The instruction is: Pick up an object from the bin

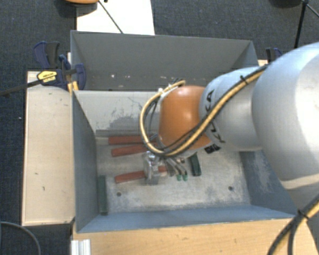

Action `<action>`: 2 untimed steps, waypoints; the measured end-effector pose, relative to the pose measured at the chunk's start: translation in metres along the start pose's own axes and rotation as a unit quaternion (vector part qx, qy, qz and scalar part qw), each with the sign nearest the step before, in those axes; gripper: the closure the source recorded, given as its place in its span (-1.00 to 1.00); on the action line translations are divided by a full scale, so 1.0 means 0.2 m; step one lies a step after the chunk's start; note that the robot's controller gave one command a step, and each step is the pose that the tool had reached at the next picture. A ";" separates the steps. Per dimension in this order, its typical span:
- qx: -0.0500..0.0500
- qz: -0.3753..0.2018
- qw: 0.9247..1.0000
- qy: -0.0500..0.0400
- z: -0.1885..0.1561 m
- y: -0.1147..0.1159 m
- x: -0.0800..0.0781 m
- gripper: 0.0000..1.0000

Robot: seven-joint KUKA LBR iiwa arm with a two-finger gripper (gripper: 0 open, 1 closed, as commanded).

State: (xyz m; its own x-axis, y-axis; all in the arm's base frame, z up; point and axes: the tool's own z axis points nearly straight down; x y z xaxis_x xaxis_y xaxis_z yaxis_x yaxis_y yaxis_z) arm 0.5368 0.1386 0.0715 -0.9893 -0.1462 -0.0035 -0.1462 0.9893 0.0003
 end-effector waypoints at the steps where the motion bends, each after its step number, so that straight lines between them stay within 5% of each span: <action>1: -0.001 0.001 1.000 0.001 0.00 0.00 0.00 -1.00; 2: 0.000 0.002 1.000 0.001 0.00 0.00 0.00 1.00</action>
Offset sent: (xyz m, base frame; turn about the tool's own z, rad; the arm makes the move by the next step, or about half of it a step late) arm 0.0000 0.0000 0.0000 0.0000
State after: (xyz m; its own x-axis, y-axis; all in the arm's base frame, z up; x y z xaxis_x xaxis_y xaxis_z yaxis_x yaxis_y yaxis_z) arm 0.5361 0.1391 0.0707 -0.9900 -0.1413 -0.0014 -0.1413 0.9900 0.0013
